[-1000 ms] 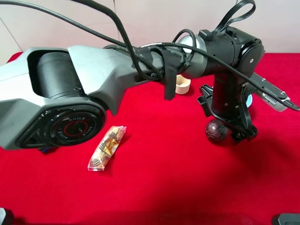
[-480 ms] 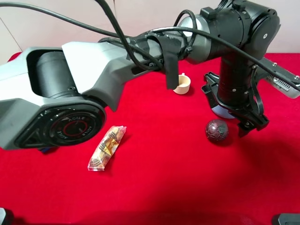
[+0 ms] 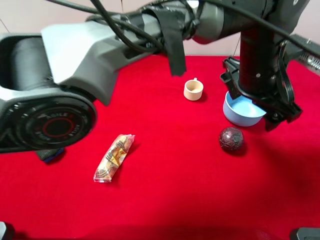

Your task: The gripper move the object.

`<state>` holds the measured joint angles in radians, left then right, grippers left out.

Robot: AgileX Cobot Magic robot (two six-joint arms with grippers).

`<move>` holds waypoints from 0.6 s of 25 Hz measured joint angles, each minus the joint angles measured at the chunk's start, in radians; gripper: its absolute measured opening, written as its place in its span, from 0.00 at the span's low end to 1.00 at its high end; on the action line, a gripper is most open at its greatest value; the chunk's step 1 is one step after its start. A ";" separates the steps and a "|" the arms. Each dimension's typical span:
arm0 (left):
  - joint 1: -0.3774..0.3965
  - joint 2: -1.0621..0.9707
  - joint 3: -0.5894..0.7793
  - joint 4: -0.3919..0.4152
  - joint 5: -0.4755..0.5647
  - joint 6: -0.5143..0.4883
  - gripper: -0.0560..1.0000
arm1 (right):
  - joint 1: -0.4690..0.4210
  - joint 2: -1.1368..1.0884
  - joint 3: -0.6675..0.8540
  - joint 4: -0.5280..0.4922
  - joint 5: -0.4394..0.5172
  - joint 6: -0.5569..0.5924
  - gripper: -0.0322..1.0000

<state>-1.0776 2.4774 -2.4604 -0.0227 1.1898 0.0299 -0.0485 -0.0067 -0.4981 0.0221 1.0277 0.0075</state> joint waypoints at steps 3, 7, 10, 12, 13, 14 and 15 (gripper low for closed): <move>0.000 -0.029 0.000 0.023 0.000 0.000 0.93 | 0.000 0.000 0.000 0.000 0.000 0.000 0.70; 0.000 -0.079 0.000 0.077 -0.001 0.000 0.93 | 0.000 0.000 0.000 0.000 0.000 0.000 0.70; 0.000 -0.111 0.001 0.101 -0.001 -0.013 0.93 | 0.000 0.000 0.000 0.000 0.000 0.000 0.70; 0.000 -0.132 0.006 0.106 -0.001 -0.019 0.93 | 0.000 0.000 0.000 0.000 0.000 0.000 0.70; 0.001 -0.142 0.014 0.107 -0.001 -0.020 0.93 | 0.000 0.000 0.000 0.000 0.000 0.000 0.70; 0.003 -0.155 0.024 0.110 -0.001 -0.022 0.93 | 0.000 0.000 0.000 0.000 0.000 0.000 0.70; 0.006 -0.168 0.033 0.112 -0.001 -0.022 0.93 | 0.000 0.000 0.000 0.000 0.000 0.000 0.70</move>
<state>-1.0716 2.3097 -2.4273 0.0897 1.1890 0.0074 -0.0485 -0.0067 -0.4981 0.0221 1.0277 0.0075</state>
